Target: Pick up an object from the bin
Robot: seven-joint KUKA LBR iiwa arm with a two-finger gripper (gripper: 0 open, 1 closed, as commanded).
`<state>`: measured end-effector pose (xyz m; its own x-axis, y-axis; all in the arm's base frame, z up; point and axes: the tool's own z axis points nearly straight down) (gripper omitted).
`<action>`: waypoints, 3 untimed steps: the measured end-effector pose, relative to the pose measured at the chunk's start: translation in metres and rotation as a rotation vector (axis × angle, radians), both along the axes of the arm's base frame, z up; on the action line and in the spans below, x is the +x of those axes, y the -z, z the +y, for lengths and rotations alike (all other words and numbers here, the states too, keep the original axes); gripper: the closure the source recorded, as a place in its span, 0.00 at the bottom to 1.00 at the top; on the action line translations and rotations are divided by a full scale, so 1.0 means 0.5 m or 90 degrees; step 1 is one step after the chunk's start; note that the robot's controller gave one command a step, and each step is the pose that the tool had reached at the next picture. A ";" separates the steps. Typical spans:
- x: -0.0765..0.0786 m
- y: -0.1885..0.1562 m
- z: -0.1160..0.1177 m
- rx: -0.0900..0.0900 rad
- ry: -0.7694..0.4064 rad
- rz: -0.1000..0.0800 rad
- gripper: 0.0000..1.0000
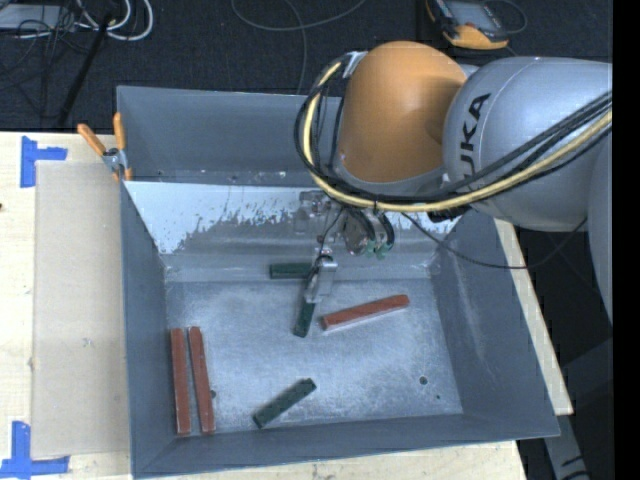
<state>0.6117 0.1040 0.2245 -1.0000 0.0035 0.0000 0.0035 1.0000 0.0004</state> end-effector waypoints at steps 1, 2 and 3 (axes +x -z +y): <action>-0.030 0.242 -0.167 -0.001 -0.110 0.005 0.00; -0.039 0.315 -0.204 0.000 -0.116 0.003 0.00; -0.035 0.309 -0.203 0.000 -0.115 0.000 1.00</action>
Offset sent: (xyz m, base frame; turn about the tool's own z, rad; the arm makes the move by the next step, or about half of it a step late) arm -0.0133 -0.0808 -0.1164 -0.1763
